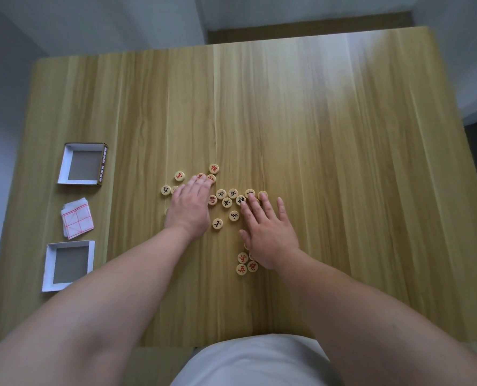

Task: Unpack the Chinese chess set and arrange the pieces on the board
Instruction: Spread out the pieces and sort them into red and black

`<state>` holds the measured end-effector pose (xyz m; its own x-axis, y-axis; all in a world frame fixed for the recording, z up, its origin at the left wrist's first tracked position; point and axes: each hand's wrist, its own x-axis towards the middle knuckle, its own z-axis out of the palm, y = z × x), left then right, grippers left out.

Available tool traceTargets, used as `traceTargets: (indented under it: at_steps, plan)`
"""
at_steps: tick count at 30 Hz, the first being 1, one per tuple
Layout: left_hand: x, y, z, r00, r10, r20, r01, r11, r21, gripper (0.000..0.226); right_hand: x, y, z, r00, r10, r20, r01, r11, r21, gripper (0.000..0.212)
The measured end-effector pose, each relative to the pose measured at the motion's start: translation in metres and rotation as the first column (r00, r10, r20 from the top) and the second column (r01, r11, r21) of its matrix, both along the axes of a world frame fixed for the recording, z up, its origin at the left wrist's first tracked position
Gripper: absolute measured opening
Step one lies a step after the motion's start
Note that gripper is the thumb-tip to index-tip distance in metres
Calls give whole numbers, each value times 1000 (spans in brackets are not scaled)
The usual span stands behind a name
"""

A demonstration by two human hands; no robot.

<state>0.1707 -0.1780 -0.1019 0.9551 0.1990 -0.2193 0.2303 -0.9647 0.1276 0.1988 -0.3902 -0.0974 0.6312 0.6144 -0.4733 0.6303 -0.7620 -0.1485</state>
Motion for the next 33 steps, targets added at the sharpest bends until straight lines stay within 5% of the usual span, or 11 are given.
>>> traceTargets:
  at_steps: [10,20,27,33]
  plan:
    - [-31,4,-4,960,-219,173,216,976,36,39,-3,8,3,1000,0,21,0,1000,0,66]
    - [-44,0,1,963,-253,96,251,968,31,46,-11,4,3,999,0,32,1,999,-34,65]
    - [-57,0,2,873,-487,12,484,871,86,44,-15,3,4,999,-47,9,48,998,-42,65]
    - [-35,-16,10,910,-390,-145,403,912,79,66,-11,1,2,999,-42,-25,40,998,-42,65]
